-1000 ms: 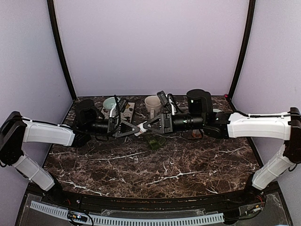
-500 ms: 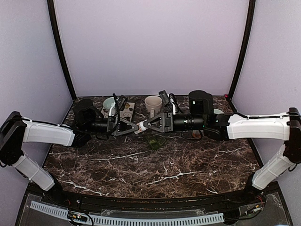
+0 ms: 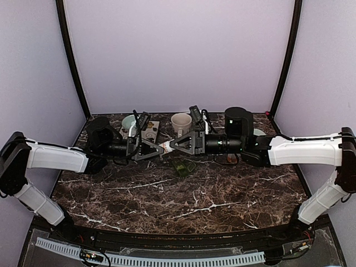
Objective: Sort the pills into containers
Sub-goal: Hold the pill bottle.
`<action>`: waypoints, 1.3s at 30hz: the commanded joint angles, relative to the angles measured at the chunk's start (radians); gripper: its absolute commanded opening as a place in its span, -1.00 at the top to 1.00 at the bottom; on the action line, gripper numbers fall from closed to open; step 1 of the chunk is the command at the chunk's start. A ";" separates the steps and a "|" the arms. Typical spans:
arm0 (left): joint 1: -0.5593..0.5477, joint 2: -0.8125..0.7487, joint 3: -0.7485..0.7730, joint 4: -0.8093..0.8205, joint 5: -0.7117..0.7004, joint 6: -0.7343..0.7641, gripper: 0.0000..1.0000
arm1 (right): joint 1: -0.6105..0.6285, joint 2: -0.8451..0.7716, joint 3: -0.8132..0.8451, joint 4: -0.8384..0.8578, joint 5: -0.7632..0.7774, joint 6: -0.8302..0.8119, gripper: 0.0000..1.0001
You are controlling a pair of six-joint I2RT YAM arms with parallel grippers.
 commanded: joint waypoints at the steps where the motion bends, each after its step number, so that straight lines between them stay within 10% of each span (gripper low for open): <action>1: -0.003 -0.051 -0.004 -0.009 -0.017 0.033 -0.34 | -0.010 0.008 -0.007 0.073 -0.006 0.020 1.00; 18: -0.003 -0.055 0.011 -0.016 -0.041 0.045 0.07 | -0.010 0.031 -0.011 0.114 -0.002 0.052 1.00; 25: -0.003 -0.053 0.032 -0.030 -0.040 0.063 0.99 | -0.008 0.030 -0.027 0.131 0.004 0.064 1.00; 39: 0.011 -0.016 0.130 -0.077 0.155 0.068 1.00 | 0.047 -0.020 0.011 -0.180 0.050 -0.344 1.00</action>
